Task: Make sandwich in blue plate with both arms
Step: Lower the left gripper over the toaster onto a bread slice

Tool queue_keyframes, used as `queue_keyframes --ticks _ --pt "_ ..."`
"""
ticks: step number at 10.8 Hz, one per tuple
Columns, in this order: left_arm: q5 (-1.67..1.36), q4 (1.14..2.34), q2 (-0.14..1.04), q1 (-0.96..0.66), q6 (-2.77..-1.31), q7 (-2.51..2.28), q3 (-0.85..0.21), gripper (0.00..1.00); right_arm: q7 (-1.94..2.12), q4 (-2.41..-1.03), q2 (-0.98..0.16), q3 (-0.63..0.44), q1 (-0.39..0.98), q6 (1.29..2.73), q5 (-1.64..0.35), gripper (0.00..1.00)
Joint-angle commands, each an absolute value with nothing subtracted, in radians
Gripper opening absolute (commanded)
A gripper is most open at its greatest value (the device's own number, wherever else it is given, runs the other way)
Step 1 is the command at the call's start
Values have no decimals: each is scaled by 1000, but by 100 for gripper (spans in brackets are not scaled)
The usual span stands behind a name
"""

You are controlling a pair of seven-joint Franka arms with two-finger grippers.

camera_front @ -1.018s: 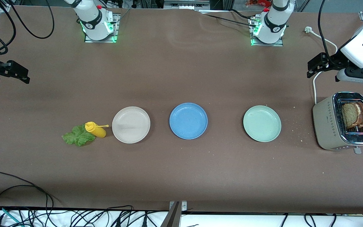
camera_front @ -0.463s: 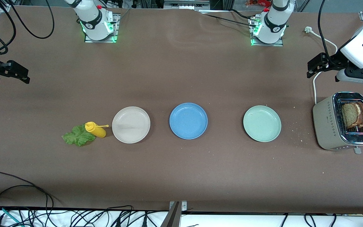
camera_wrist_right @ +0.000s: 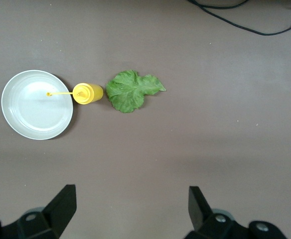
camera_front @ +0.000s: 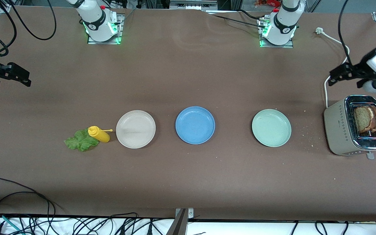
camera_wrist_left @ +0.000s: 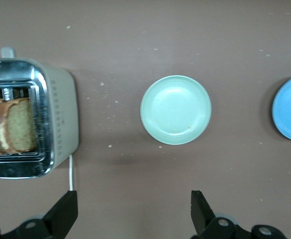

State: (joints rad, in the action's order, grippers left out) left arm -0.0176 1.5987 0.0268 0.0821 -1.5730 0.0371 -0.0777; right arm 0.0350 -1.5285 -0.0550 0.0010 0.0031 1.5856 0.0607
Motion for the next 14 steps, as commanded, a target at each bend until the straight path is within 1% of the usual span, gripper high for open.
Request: queue_keyframes --ticks 1,5,7,10,11,14 --pt "-2 1534 132 224 -1598 209 -86 100 23 -1509 -54 2 6 1569 61 100" --pt "-8 1519 265 375 -1785 388 -86 100 23 -1509 -54 2 6 1569 54 100" --pt "0 1520 342 387 -1856 420 -84 100 23 -1509 -52 2 6 1568 45 100" --pt "12 1526 394 400 -1856 414 -81 100 25 -1509 -52 2 6 1568 34 100" --pt "62 1532 402 409 -1856 416 -83 100 25 -1509 -52 0 6 1566 31 100" --pt "72 1551 416 413 -1853 410 -83 100 25 -1509 -51 0 6 1566 26 100"
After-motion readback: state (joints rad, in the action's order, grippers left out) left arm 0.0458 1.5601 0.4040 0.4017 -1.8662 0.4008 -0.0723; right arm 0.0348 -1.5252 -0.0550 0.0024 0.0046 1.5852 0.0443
